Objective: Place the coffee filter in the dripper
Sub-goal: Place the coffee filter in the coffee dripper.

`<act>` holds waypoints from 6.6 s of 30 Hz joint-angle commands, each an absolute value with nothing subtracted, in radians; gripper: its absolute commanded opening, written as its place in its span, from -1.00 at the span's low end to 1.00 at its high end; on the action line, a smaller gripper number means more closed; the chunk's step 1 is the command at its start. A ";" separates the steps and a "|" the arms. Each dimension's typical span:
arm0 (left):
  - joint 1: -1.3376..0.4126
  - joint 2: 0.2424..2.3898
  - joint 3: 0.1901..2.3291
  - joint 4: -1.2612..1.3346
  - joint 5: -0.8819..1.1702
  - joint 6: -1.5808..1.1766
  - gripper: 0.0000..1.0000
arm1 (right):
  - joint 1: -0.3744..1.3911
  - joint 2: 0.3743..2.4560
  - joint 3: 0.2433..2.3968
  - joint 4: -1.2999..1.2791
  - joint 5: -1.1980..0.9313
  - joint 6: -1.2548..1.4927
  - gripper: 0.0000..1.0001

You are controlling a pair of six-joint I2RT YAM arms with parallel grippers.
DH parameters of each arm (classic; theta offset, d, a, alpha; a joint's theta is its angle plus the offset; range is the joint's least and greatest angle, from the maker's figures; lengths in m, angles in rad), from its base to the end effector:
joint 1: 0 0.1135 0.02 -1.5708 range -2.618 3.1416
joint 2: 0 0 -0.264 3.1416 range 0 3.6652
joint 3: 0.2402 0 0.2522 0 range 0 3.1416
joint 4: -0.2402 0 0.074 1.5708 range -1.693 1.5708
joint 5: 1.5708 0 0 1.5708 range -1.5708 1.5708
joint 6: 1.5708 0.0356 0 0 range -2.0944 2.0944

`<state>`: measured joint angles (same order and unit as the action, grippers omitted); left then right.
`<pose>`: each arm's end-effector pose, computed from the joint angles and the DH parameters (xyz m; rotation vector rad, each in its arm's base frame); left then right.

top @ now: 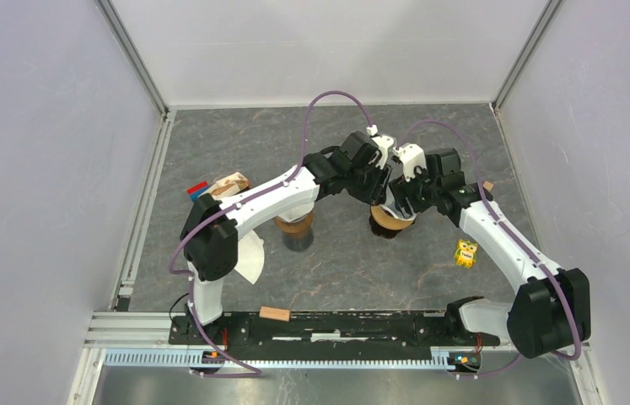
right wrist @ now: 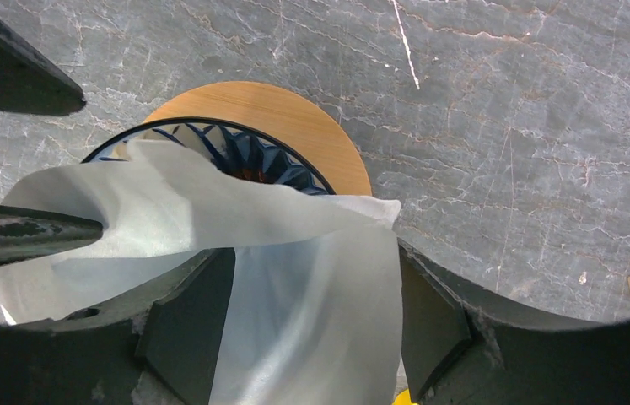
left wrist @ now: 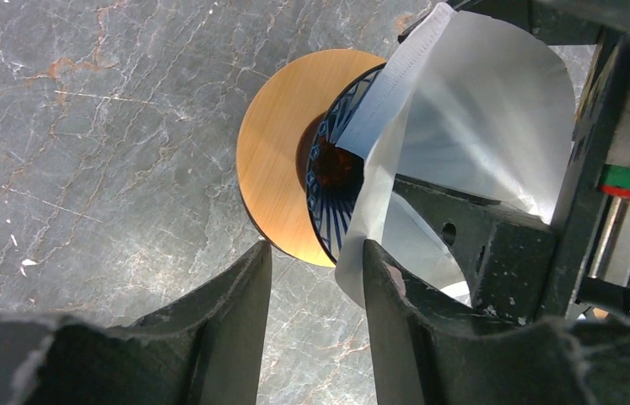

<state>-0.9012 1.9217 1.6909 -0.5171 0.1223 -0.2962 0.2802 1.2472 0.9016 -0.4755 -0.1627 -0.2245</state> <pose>0.2716 -0.3501 0.2894 0.7861 2.3009 -0.7207 0.2494 0.0778 0.2574 -0.6704 2.2932 0.2208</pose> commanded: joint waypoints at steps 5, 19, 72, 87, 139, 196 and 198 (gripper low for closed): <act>-0.911 1.881 1.711 -0.468 0.116 -0.226 0.13 | 0.281 1.262 0.961 -0.449 -0.181 -0.211 0.48; -0.911 1.892 1.745 -0.434 0.171 -0.220 0.33 | 0.282 1.272 0.995 -0.458 -0.197 -0.196 0.49; -0.910 1.876 1.664 -0.351 0.233 -0.167 -0.34 | 0.230 1.246 1.090 -0.587 -0.261 -0.245 0.64; -0.920 1.885 1.675 -0.365 0.194 -0.141 -0.37 | 0.181 1.211 1.121 -0.633 -0.316 -0.254 0.70; -0.936 1.924 1.755 -0.379 0.133 -0.069 0.13 | 0.111 1.269 1.026 -0.608 -0.422 -0.250 0.65; -0.941 1.930 1.741 -0.434 -0.029 0.090 0.40 | 0.107 1.293 1.030 -0.604 -0.447 -0.244 0.66; -0.937 1.936 1.740 -0.440 -0.022 0.085 0.41 | 0.107 1.293 1.031 -0.603 -0.446 -0.244 0.66</act>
<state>-0.9440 1.9728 1.7470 -0.4580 -0.0036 0.0444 0.1028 1.3003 1.0183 -0.6212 -0.4202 -0.2401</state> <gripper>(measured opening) 0.700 0.828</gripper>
